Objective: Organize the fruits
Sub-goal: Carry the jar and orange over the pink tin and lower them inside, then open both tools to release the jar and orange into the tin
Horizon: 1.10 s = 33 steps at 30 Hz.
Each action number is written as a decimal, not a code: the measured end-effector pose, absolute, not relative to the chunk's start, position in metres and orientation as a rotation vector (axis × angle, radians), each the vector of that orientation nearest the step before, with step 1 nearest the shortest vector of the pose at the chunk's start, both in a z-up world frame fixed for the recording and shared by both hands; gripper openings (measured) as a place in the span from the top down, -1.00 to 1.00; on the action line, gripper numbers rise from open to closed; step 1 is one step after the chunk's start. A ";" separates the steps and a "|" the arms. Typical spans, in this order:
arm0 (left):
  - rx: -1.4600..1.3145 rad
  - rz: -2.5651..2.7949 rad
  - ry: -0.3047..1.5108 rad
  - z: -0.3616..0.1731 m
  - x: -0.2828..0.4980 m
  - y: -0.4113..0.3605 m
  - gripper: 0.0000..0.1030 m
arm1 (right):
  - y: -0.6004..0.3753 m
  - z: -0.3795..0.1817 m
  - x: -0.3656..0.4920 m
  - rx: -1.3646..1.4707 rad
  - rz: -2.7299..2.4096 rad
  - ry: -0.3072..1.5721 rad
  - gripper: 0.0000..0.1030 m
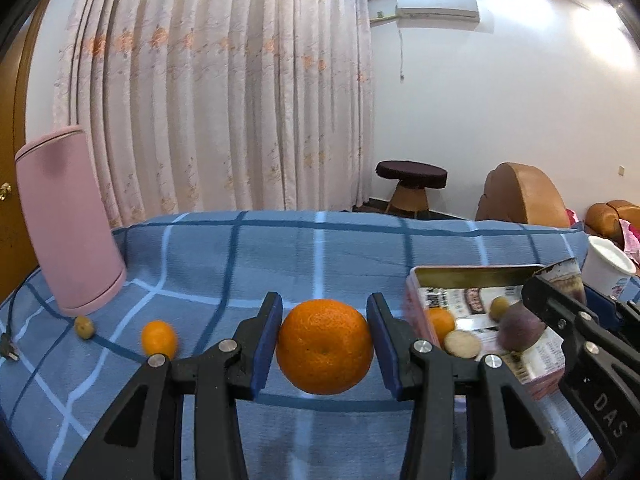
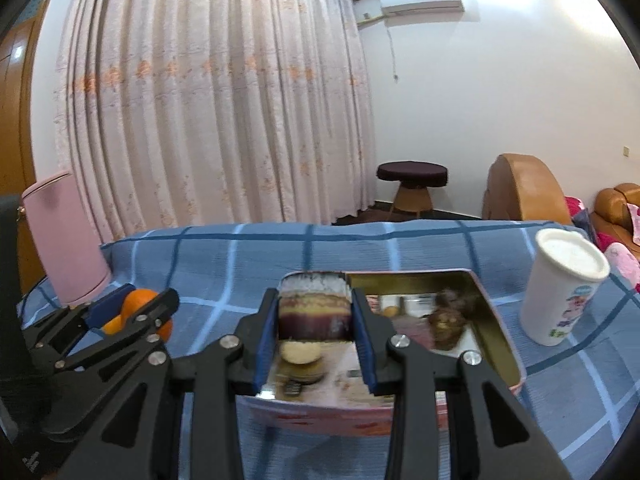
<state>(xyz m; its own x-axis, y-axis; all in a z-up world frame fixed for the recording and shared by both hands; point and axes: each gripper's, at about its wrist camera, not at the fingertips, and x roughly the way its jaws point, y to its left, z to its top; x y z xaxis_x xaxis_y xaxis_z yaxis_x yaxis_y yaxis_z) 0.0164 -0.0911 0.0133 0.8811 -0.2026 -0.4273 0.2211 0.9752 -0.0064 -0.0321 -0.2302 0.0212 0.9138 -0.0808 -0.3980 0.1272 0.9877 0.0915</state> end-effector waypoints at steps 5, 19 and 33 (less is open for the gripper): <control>0.056 -0.273 0.433 0.015 0.015 -0.122 0.10 | -0.258 0.022 -0.035 0.126 -0.158 0.402 0.26; 0.109 -0.377 0.483 0.011 0.035 -0.200 0.10 | -0.325 0.013 -0.022 0.110 -0.307 0.456 0.26; 0.140 -0.368 0.570 0.001 0.055 -0.213 0.09 | -0.324 -0.006 -0.003 0.118 -0.219 0.567 0.23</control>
